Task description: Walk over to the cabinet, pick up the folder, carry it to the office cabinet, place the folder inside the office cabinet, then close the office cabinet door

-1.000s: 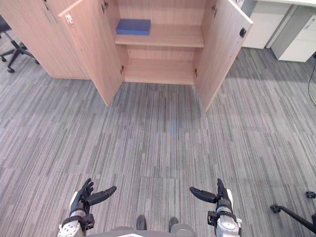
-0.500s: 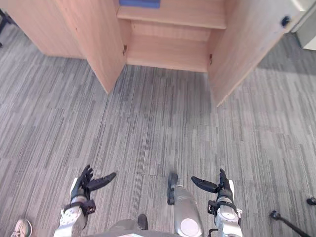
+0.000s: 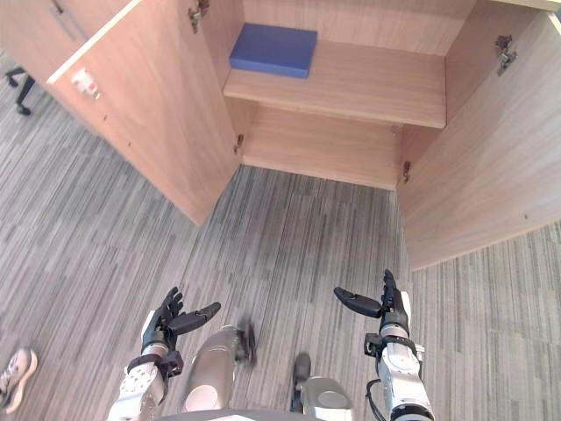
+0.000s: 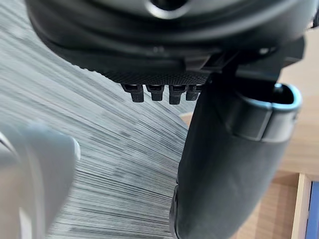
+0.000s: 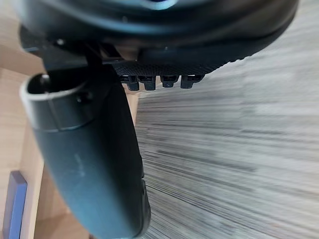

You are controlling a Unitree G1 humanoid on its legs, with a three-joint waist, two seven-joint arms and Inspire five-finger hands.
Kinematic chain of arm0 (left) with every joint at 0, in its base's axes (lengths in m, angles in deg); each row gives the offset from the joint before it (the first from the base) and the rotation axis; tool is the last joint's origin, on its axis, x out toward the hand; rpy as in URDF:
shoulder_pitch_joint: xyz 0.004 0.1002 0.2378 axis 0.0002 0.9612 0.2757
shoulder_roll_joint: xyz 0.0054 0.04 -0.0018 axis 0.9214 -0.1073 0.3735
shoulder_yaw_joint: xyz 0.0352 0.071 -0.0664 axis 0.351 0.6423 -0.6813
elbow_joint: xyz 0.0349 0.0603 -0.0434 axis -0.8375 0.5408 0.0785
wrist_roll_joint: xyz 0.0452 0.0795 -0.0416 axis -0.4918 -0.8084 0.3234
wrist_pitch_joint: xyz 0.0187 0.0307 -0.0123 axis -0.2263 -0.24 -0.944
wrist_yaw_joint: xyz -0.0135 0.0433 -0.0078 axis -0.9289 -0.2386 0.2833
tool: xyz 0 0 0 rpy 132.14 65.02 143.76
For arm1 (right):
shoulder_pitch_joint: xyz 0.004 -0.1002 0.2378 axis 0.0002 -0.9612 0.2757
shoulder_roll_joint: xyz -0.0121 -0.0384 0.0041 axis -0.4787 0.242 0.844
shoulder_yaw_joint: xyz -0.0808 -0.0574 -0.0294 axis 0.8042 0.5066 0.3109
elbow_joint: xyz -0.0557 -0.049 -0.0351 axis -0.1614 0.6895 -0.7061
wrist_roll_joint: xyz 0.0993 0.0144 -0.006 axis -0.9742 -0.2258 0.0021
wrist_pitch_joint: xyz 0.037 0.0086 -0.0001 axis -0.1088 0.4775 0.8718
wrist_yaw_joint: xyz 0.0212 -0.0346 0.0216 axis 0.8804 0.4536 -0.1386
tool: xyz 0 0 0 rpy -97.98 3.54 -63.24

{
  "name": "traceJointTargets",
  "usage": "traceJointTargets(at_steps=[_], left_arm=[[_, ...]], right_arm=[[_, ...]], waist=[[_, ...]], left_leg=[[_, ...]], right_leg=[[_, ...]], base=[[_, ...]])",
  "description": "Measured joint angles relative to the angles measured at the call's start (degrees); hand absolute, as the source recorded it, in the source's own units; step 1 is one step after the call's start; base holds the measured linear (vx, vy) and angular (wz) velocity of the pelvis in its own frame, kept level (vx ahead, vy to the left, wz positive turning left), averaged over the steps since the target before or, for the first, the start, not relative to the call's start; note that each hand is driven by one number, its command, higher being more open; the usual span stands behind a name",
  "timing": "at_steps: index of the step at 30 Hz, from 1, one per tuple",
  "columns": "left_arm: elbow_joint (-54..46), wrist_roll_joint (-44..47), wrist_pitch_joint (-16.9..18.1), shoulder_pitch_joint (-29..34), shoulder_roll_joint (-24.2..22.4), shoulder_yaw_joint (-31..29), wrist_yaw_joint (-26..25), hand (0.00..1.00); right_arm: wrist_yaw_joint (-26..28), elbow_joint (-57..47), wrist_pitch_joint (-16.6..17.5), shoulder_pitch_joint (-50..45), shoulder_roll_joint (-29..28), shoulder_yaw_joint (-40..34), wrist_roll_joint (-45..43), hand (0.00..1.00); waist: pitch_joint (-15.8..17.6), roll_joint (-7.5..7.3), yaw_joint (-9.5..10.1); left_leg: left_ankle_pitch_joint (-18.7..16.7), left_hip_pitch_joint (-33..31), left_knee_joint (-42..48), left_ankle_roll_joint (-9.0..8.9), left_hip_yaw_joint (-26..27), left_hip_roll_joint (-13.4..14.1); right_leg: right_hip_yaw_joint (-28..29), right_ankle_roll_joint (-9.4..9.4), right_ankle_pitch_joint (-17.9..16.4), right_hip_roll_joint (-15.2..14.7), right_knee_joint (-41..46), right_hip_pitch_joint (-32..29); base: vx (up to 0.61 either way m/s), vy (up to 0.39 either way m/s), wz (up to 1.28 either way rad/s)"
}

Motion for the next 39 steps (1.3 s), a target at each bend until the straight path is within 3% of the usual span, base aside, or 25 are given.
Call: traceJointTargets(at_steps=[1, 2, 3, 4, 5, 6, 7, 8, 10, 12, 14, 15, 16, 17, 18, 20, 21, 22, 24, 26, 27, 28, 29, 33, 39], left_arm=[[0.3, 0.0, 0.0, 0.7, 0.3, -0.1, -0.1, 1.00], [0.3, 0.0, -0.1, -0.1, 0.3, -0.1, -0.1, 1.00], [0.3, 0.0, -0.2, -0.6, 0.2, -0.1, -0.1, 1.00], [0.3, -0.1, -0.4, -0.4, 0.2, -0.1, -0.1, 1.00], [0.2, -0.1, -0.4, 0.0, 0.3, 0.0, -0.1, 1.00], [0.1, -0.1, -0.3, 0.1, 0.8, 0.3, -0.1, 1.00], [0.1, -0.1, -0.3, -0.2, 1.6, 0.6, -0.1, 1.00], [0.2, -0.3, -0.2, -0.8, 2.2, 0.7, -0.3, 1.00], [1.1, -0.3, 0.0, -2.2, 2.9, 1.0, -0.9, 1.00], [2.2, -0.3, 0.0, -3.1, 2.9, 0.8, -1.2, 1.00], [2.1, -0.3, 0.1, -2.5, 3.3, 0.8, -1.2, 1.00], [2.1, -0.3, 0.1, -1.2, 3.9, 0.7, -1.1, 1.00], [4.4, -0.2, -0.3, -2.1, 1.9, 0.2, -1.3, 1.00], [4.9, -0.2, -0.7, -1.9, 0.8, 0.4, -1.0, 1.00], [4.7, -0.2, -0.6, -1.9, 0.5, 0.4, -1.0, 1.00], [4.7, -0.3, -0.7, -2.3, -1.5, 0.5, -1.0, 1.00], [4.5, -0.2, -0.6, -1.9, -2.3, 0.7, -0.9, 1.00], [4.3, -0.1, -0.4, -1.4, -3.0, 0.7, -0.9, 1.00], [4.2, -0.1, -0.4, -1.4, -3.2, 1.5, -0.8, 1.00], [3.8, -0.1, -0.4, -1.4, -3.1, 1.7, -0.8, 1.00], [3.7, -0.1, -0.4, -1.4, -3.0, 1.7, -0.8, 1.00], [3.7, -0.1, -0.4, -1.3, -3.1, 1.7, -0.8, 1.00], [3.7, -0.1, -0.5, -1.2, -2.8, 1.8, -0.8, 1.00], [-2.2, -0.2, -0.5, -0.3, -2.0, 1.9, -1.0, 1.00], [-18.2, -2.5, 0.3, 4.1, 0.2, 1.1, -2.5, 1.00]], right_arm=[[0.0, 1.5, -0.1, 0.0, -0.6, 0.1, 0.0, 1.00], [0.0, 2.2, -0.4, -0.2, -0.7, 0.1, 0.0, 1.00], [0.1, 2.6, -0.6, -0.2, -0.8, 0.1, 0.0, 1.00], [0.2, 3.6, -1.2, -0.6, -1.5, 0.1, 0.2, 1.00], [0.2, 3.7, -1.4, -1.4, -2.1, 0.1, 0.4, 1.00], [0.3, 3.6, -1.3, -2.4, -2.6, 0.4, 0.4, 1.00], [0.4, 3.7, -1.3, -3.1, -2.8, 1.2, 0.4, 1.00], [0.5, 3.6, -1.3, -3.0, -2.8, 2.3, 0.5, 1.00], [0.7, 4.0, -1.3, -2.9, -2.8, 3.7, 0.5, 1.00], [1.0, 4.2, -1.4, -2.8, -2.8, 4.5, 0.6, 1.00], [1.2, 4.2, -1.4, -3.7, -2.8, 4.7, 1.0, 1.00], [1.2, 4.2, -1.4, -5.4, -2.8, 4.9, 1.1, 1.00], [1.1, 5.9, -1.6, -3.7, -1.0, 4.9, 1.2, 1.00], [1.1, 5.9, -1.9, -2.9, -0.5, 4.1, 1.4, 1.00], [1.1, 5.9, -1.9, -2.8, -0.4, 4.0, 1.5, 1.00], [1.0, 5.9, -2.1, -3.3, 0.2, 3.9, 1.5, 1.00], [0.9, 5.6, -2.1, -4.7, -0.1, 4.0, 1.5, 1.00], [0.6, 5.4, -2.0, -5.7, -0.3, 3.9, 1.5, 1.00], [0.5, 5.1, -1.9, -5.4, -0.3, 3.2, 1.4, 1.00], [0.4, 5.1, -1.9, -4.0, -0.3, 1.9, 1.4, 1.00], [0.4, 5.1, -1.9, -3.7, -0.3, 1.6, 1.4, 1.00], [0.4, 5.0, -1.9, -3.7, -0.1, 1.0, 1.4, 1.00], [0.3, 5.5, -1.9, -3.8, -0.4, 0.1, 1.4, 1.00], [0.4, 5.7, -1.9, -6.0, -0.7, 0.0, 1.5, 1.00], [0.6, 6.3, -1.9, -6.4, -1.8, 0.1, 1.4, 1.00]], waist=[[-1.2, -1.48, 0.06], [-2.3, -2.37, -1.19], [-2.3, -2.47, -1.57], [-2.2, -2.75, -1.64], [-2.2, -2.64, -1.86], [-2.5, -2.61, -2.35], [-2.6, -2.56, -2.96], [-2.7, -2.55, -3.74], [-2.3, -1.78, -4.85], [-1.9, -1.02, -4.95], [-2.3, -1.26, -4.96], [-3.7, -3.64, -4.95], [-3.5, -0.47, -4.36], [-4.4, 0.09, -5.05], [-4.5, 0.33, -4.98], [-4.1, 0.74, -5.17], [-4.0, 0.64, -4.73], [-4.2, 0.51, -4.16], [-4.3, 0.41, -3.89], [-4.5, 0.74, -3.09], [-4.6, 0.81, -3.10], [-5.0, 1.51, -3.19], [-5.2, 1.63, -3.25], [-5.8, 0.79, -3.34], [-5.8, 0.84, -3.18]], left_leg=[[5.0, 1.3, -0.3, 2.65, 0.0, -1.7], [3.5, 1.6, 0.2, 4.37, 1.0, -3.1], [2.2, 1.9, 1.6, 4.85, 1.6, -3.2], [-0.8, 6.2, 2.2, 4.75, 2.9, -3.3], [-3.2, 10.5, 1.7, 4.72, 3.1, -3.3], [-5.3, 14.9, 0.5, 4.88, 2.9, -3.3], [-7.7, 19.6, -1.3, 4.77, 2.9, -3.2], [-8.4, 23.2, -3.2, 4.86, 2.9, -3.2], [-8.4, 27.3, -5.7, 4.87, 2.9, -1.8], [-8.5, 29.9, -5.6, 4.64, 3.3, 0.5], [-10.8, 32.3, -4.7, 0.83, 3.8, 1.7], [-13.9, 34.2, -3.6, -2.97, 3.9, 0.6], [-15.6, 34.9, -2.1, -3.76, 3.9, 3.5], [-13.9, 32.9, 2.2, -4.01, 3.2, 4.0], [-13.7, 32.6, 3.2, -3.90, 3.0, 4.2], [-8.3, 27.5, 18.0, -5.01, 0.3, 5.9], [-9.7, 24.2, 27.4, -5.16, 0.2, 7.8], [-12.4, 21.6, 30.4, -4.71, 1.5, 8.5], [-14.2, 18.8, 26.3, -3.48, 3.3, 7.8], [-13.3, 17.3, 11.1, -3.09, 3.6, 5.7], [-11.6, 17.4, 7.3, -2.91, 3.5, 5.2], [-6.2, 17.6, 1.2, -2.32, 3.3, 4.8], [-4.9, 18.8, -1.3, -1.07, 3.7, 4.6], [-3.5, 22.1, -7.1, 0.16, 3.9, 1.2], [-3.2, 24.4, -9.9, 0.42, 3.1, 0.2]], right_leg=[[2.1, 2.20, -1.8, -2.1, 1.1, 0.5], [3.0, 2.93, -2.2, -4.4, 6.3, -2.1], [3.9, 3.23, -2.1, -4.8, 10.3, -3.4], [4.7, 5.80, -0.5, -5.2, 19.0, -4.3], [4.5, 10.14, 2.3, -5.6, 28.1, -5.7], [4.3, 11.64, 4.1, -6.0, 38.6, -8.9], [2.9, 7.23, 0.8, -6.8, 49.5, -13.4], [0.0, 4.67, -2.1, -7.8, 53.9, -18.0], [-4.5, 1.43, -5.7, -7.3, 50.4, -23.4], [-7.7, 1.34, -6.2, -5.8, 38.2, -27.3], [-8.5, 1.07, 2.5, -3.7, 18.7, -27.7], [-6.3, -1.93, 19.6, -4.2, 9.8, -27.6], [-6.8, -3.02, 17.8, -1.9, 13.6, -28.4], [-6.4, -3.13, 13.5, -1.8, 15.0, -28.5], [-6.3, -3.12, 13.0, -1.6, 15.4, -28.5], [-7.3, -3.13, 9.6, -1.5, 14.2, -23.5], [-8.1, -3.32, 9.2, -1.1, 11.3, -18.7], [-8.5, -3.42, 9.1, -0.9, 8.8, -14.9], [-8.4, -3.35, 9.2, -1.0, 6.2, -12.5], [-6.9, -3.11, 9.2, -0.9, 5.0, -11.2], [-6.5, -2.77, 9.1, -0.9, 4.7, -11.0], [-6.1, -1.92, 8.6, -0.4, 4.7, -10.7], [-5.5, -1.06, 8.0, -0.2, 4.5, -10.0], [-5.5, 0.76, 7.2, -2.8, 3.5, -8.7], [-6.3, 1.11, 7.2, -3.3, 2.0, -6.5]], base=[[0.85, 0.244, -0.52], [0.85, 0.247, -0.32], [0.80, 0.220, -0.24], [0.51, 0.151, -0.43], [0.61, 0.163, -0.47], [0.56, 0.118, -0.30], [0.63, 0.077, -0.15], [0.49, 0.014, -0.08], [0.41, -0.046, 0.03], [0.48, -0.135, 0.03], [0.53, -0.170, 0.09], [0.55, -0.177, -0.10], [0.62, -0.191, -0.10], [0.48, -0.181, -0.20], [0.45, -0.173, 0.09], [0.45, -0.200, 0.30], [0.42, -0.176, 0.32], [0.39, -0.132, 0.17], [0.30, -0.058, -0.08], [0.27, 0.025, -0.35], [0.24, 0.084, -0.33], [0.23, 0.130, -0.21], [0.22, 0.140, -0.11], [0.15, 0.124, 0.07], [0.07, 0.036, 0.09]])
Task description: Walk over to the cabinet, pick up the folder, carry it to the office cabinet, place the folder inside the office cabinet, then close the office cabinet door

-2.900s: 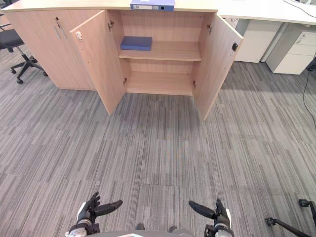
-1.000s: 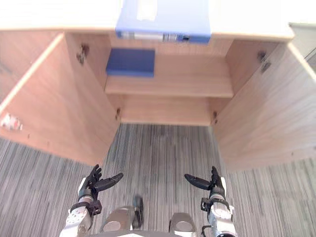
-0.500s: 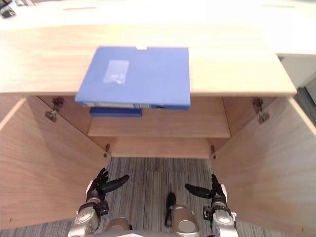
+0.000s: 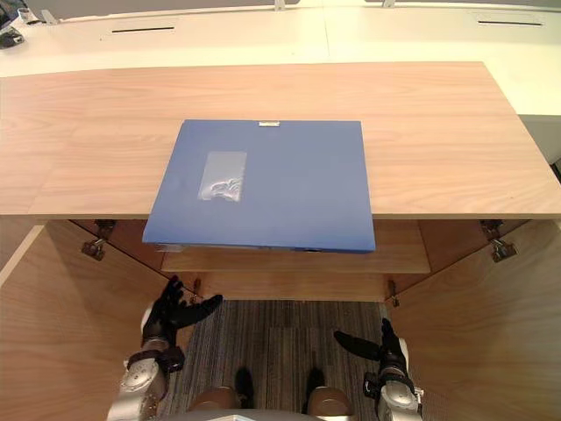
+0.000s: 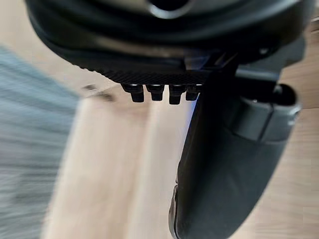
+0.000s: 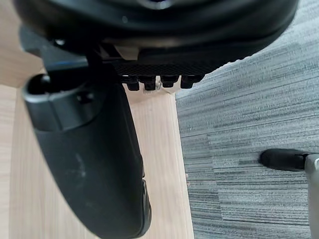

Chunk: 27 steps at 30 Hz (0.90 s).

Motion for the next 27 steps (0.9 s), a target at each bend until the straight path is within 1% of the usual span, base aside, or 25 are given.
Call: traceJointTargets(at_steps=[3, 5, 9, 11, 12, 13, 14, 16, 17, 19, 22, 24, 27], left_arm=[[-6.9, -3.6, 0.9, 2.3, -0.2, 0.0, -1.3, 1.00], [-12.9, -6.7, 2.1, 4.8, -0.9, 0.0, -2.9, 1.00], [-21.8, -9.5, 3.8, 8.0, -1.3, 0.1, -4.8, 1.00], [-27.3, -11.9, 5.1, 9.5, -1.2, 0.1, -6.2, 1.00], [-28.3, -12.1, 4.4, 9.7, -1.2, 0.1, -6.3, 1.00], [-28.3, -12.3, 4.6, 10.2, -1.2, 0.5, -6.6, 1.00], [-28.8, -13.4, 4.6, 10.8, -1.2, 1.2, -6.7, 1.00], [-33.1, -14.9, 4.8, 12.6, -0.8, 2.6, -6.9, 1.00], [-34.4, -15.7, 5.0, 12.8, -0.5, 2.8, -7.2, 1.00], [-39.2, -16.7, 6.8, 12.8, 1.2, 3.4, -7.7, 1.00], [-43.1, -18.2, 9.0, 12.4, 2.2, 3.5, -8.3, 1.00], [-43.6, -19.0, 10.3, 11.5, 3.4, 3.7, -8.7, 1.00], [-43.3, -20.4, 10.3, 10.0, 6.6, 4.5, -8.6, 1.00]], right_arm=[[0.0, 0.0, 0.6, 0.1, 0.0, 0.0, 0.0, 1.00], [-0.3, 0.0, 1.2, -0.1, 0.0, 0.0, 0.2, 1.00], [-0.5, 0.0, 1.5, -1.2, 0.0, 0.0, 1.4, 1.00], [-0.8, 0.1, 1.6, -1.7, 0.0, 0.1, 2.0, 1.00], [-0.8, 0.2, 1.6, -1.7, 0.0, 0.2, 2.0, 1.00], [-0.8, 0.7, 1.8, -1.7, 0.1, 0.4, 2.1, 1.00], [-0.9, 1.0, 1.8, -1.7, 0.3, 0.6, 2.4, 1.00], [-1.1, 2.6, 1.9, -1.9, 0.6, 1.7, 3.5, 1.00], [-1.2, 2.9, 1.9, -1.9, 0.6, 2.0, 3.5, 1.00], [-1.2, 3.6, 1.9, -1.9, 0.6, 2.9, 3.6, 1.00], [-1.5, 4.2, 2.0, -1.9, 0.6, 3.1, 4.0, 1.00], [-1.5, 4.3, 2.0, -1.7, 0.8, 3.3, 4.0, 1.00], [-1.5, 4.3, 2.0, -1.6, 1.3, 4.5, 4.1, 1.00]], waist=[[-0.2, 0.06, 0.16], [-1.1, 0.55, 0.20], [-2.1, 1.19, 0.28], [-2.5, 1.39, 1.22], [-2.6, 1.43, 1.40], [-2.7, 1.40, 1.40], [-2.8, 1.53, 1.44], [-3.4, 1.45, 1.59], [-3.6, 1.44, 1.60], [-4.3, 1.48, 1.58], [-5.5, 1.50, 1.46], [-5.8, 1.52, 1.42], [-5.8, 1.45, 1.43]], left_leg=[[0.4, 0.9, -1.0, 0.03, -0.3, -0.3], [0.6, 1.0, -1.5, 0.15, -0.6, -0.3], [1.5, 2.0, -2.8, 0.52, -2.1, -0.6], [2.1, 2.3, -3.5, 0.97, -2.4, -0.8], [2.2, 2.2, -3.5, 1.03, -2.6, -0.9], [2.3, 2.0, -3.6, 1.17, -3.1, -1.1], [2.3, 2.0, -3.8, 1.27, -3.5, -1.2], [2.6, 2.0, -4.5, 1.06, -4.0, -1.3], [2.7, 2.0, -4.5, 1.02, -4.1, -1.3], [2.8, 1.9, -4.4, 1.06, -4.2, -1.2], [2.9, 1.8, -4.4, 1.27, -4.2, -1.2], [2.9, 1.9, -4.4, 1.26, -4.1, -1.2], [2.9, 2.4, -4.5, 1.25, -3.8, -1.2]], right_leg=[[-0.2, 0.00, 0.0, 0.1, -0.1, 0.7], [-0.4, 0.00, 0.0, 0.1, -0.2, 0.8], [-1.6, 0.00, 0.0, 0.0, -0.2, 1.8], [-1.6, 0.00, 0.0, -0.1, -0.2, 1.9], [-1.6, 0.18, -0.1, -0.1, -0.2, 1.9], [-1.6, 0.66, -0.5, -0.4, -0.2, 1.9], [-1.9, 0.74, -0.6, -0.4, -0.2, 1.9], [-2.1, 1.02, -0.8, -0.4, -0.1, 1.9], [-2.1, 1.13, -0.9, -0.4, -0.1, 1.9], [-2.2, 1.13, -0.9, -0.3, -0.1, 1.9], [-2.2, 1.01, -0.8, -0.3, -0.1, 1.9], [-1.8, 1.00, -0.8, -0.1, -0.1, 1.9], [-1.4, 0.97, -0.8, 0.0, -0.1, 2.0]], base=[[0.00, 0.004, 0.08], [-0.01, -0.002, 0.05], [-0.05, -0.008, 0.18], [-0.09, -0.010, 0.07], [-0.11, -0.019, 0.09], [-0.11, -0.014, 0.15], [-0.11, -0.012, 0.18], [-0.07, -0.006, 0.12], [-0.05, -0.012, 0.07], [0.00, 0.000, 0.00], [0.01, -0.001, 0.00], [0.04, -0.006, -0.02], [0.02, -0.002, -0.06]])
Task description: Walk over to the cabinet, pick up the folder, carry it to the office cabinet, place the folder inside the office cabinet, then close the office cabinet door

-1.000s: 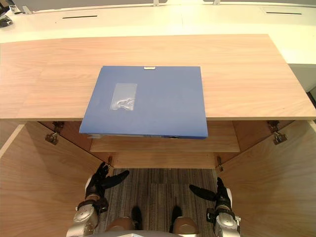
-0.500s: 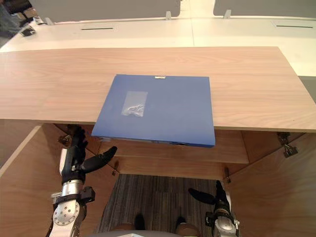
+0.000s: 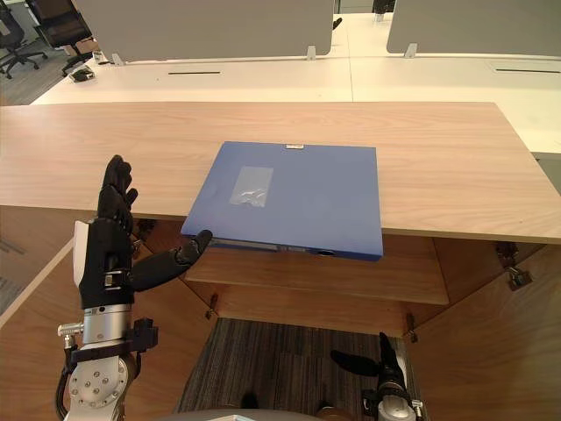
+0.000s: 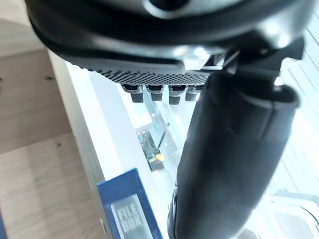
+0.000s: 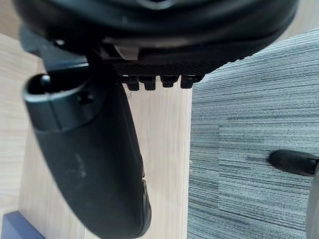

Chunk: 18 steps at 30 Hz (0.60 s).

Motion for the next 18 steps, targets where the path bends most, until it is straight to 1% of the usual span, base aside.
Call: traceJointTargets(at_steps=[2, 3, 4, 6, 8, 11, 13, 18], left_arm=[[0.5, -5.4, -0.4, -1.5, 4.3, 0.2, 0.0, 1.00], [0.5, -6.5, -0.4, -1.9, 5.4, 0.5, 0.0, 1.00], [0.6, -9.9, -0.4, -3.2, 7.8, 1.4, 0.1, 1.00], [0.9, -12.9, -0.4, -4.4, 10.3, 2.7, 0.3, 1.00], [2.6, -18.3, -0.3, -5.5, 13.5, 5.0, 0.9, 1.00], [5.4, -21.4, -0.3, -7.0, 15.6, 7.9, 2.7, 1.00], [5.5, -22.6, -0.3, -7.9, 16.2, 8.5, 2.9, 1.00], [5.5, -24.7, -0.2, -10.6, 19.7, 10.2, 3.3, 1.00]], right_arm=[[0.1, 0.0, 0.0, -0.1, 0.1, 0.1, 0.0, 1.00], [0.2, 0.1, 0.0, -0.1, 0.1, 0.1, 0.0, 1.00], [0.2, 0.2, 0.0, -0.1, 0.2, 0.1, 0.0, 1.00], [0.3, 0.2, 0.0, -0.2, 0.3, 0.3, 0.0, 1.00], [0.6, 0.4, 0.0, -0.3, 0.6, 1.2, 0.1, 1.00], [0.8, 0.5, 0.0, -0.3, 0.7, 1.2, 0.1, 1.00], [0.8, 0.6, 0.0, -0.4, 1.1, 1.2, 0.1, 1.00], [1.1, 1.3, 0.0, -0.2, 1.5, 1.2, 0.0, 1.00]], waist=[[0.0, -0.01, -0.15], [-0.1, -0.06, -0.26], [-0.1, -0.05, -0.28], [-0.2, -0.05, -0.50], [-1.1, -0.08, -1.45], [-1.6, -0.18, -2.13], [-1.6, -0.24, -2.24], [-1.7, -0.32, -2.70]], left_leg=[[-0.1, 1.0, -0.2, -0.10, 0.5, 0.0], [-0.1, 1.2, -0.3, -0.10, 0.6, 0.0], [-0.1, 1.4, -0.5, -0.10, 1.0, -0.1], [-0.1, 1.7, -0.7, -0.09, 1.4, -0.1], [-0.1, 2.0, -1.1, -0.08, 1.9, 0.0], [-0.1, 2.5, -1.6, -0.08, 2.6, 0.1], [-0.1, 2.6, -1.8, -0.09, 2.8, 0.1], [-0.1, 3.4, -2.7, -0.12, 4.0, 0.0]], right_leg=[[0.5, -0.01, 0.0, 0.0, 0.0, 0.6], [0.6, -0.01, 0.0, 0.0, 0.0, 0.7], [1.1, -0.02, 0.0, 0.0, 0.0, 0.8], [1.6, -0.03, 0.0, 0.0, 0.0, 0.8], [2.2, -0.04, 0.0, -0.1, 0.0, 0.6], [2.9, -0.05, 0.0, 0.0, 0.0, 0.5], [3.0, -0.06, 0.0, 0.1, -0.1, 0.4], [4.1, -0.07, 0.1, 0.3, -0.4, 0.3]], base=[[0.00, 0.008, -0.09], [-0.02, 0.009, -0.11], [-0.04, 0.011, -0.12], [-0.04, 0.011, -0.15], [-0.02, 0.010, -0.12], [0.01, 0.006, -0.13], [0.02, -0.004, -0.06], [0.03, -0.002, -0.11]])
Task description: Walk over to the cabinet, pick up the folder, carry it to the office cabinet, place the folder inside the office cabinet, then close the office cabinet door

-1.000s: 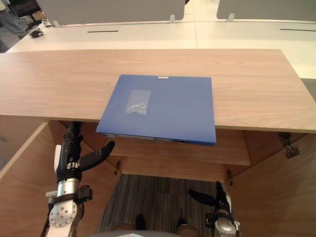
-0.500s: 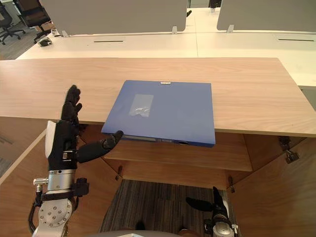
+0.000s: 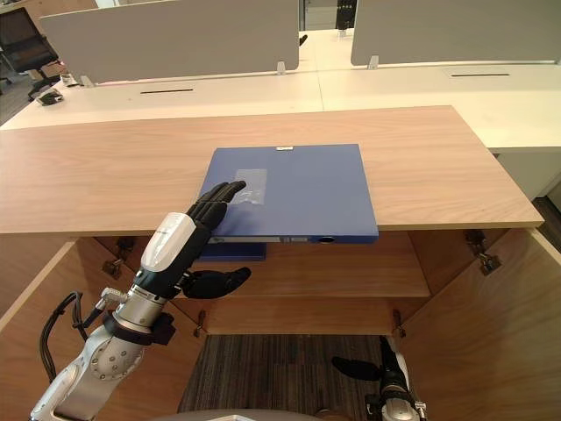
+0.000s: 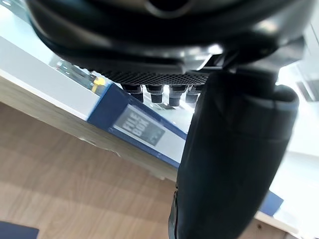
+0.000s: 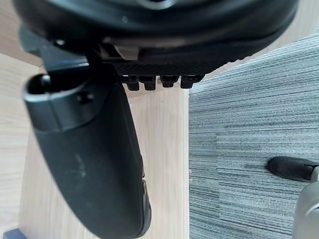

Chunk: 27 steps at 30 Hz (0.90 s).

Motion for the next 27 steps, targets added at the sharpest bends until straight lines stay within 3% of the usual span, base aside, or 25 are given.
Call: traceJointTargets(at_steps=[1, 2, 8, 16, 27], left_arm=[[0.0, -0.4, 0.0, -0.2, 0.2, 0.0, 0.1, 1.00], [0.3, -2.3, 0.0, -0.8, 0.7, 0.1, 0.1, 0.00], [2.9, -10.9, -1.7, -3.8, 2.0, 0.1, -3.2, 0.00], [0.6, -12.0, -1.3, -7.7, 0.9, -1.1, -5.6, 0.00], [-6.0, -0.9, 0.1, -3.2, -8.8, -1.1, -2.9, 0.00]], right_arm=[[0.1, 0.0, 0.0, 0.1, 0.0, 0.0, 0.0, 1.00], [0.1, 0.0, 0.0, 0.1, 0.0, 0.0, 0.0, 1.00], [0.2, 0.0, 0.0, 0.0, 0.0, 0.7, -0.1, 1.00], [0.4, 0.0, 0.1, 0.1, -0.3, 1.0, -0.1, 1.00], [-0.2, -2.1, 0.0, -0.1, -2.3, -0.7, -0.9, 1.00]], waist=[[0.0, -0.01, -0.07], [0.0, -0.03, -0.13], [-0.3, -0.45, -0.38], [-0.5, -0.81, -0.60], [-0.6, -1.00, -0.50]], left_leg=[[0.0, 0.0, -0.1, -0.02, 0.1, 0.0], [-0.1, 0.2, -0.2, -0.07, 0.3, -0.1], [0.1, 0.9, -1.2, 0.17, 0.2, -0.3], [0.1, 1.0, -1.5, 0.17, 0.1, -1.0], [0.1, 0.5, -1.2, 0.12, 1.2, -0.9]], right_leg=[[0.1, 0.00, 0.0, 0.0, 0.0, 0.0], [0.3, -0.11, 0.1, 0.1, 0.0, -0.2], [0.1, -0.07, 0.2, -0.2, -0.5, 0.3], [-0.1, 0.39, 1.3, -0.5, -2.8, 1.3], [1.3, 0.47, 1.4, -0.6, -2.6, 0.3]], base=[[0.02, -0.004, -0.10], [0.01, -0.005, -0.07], [0.00, -0.001, -0.01], [0.00, 0.000, 0.00], [-0.01, -0.010, -0.05]])
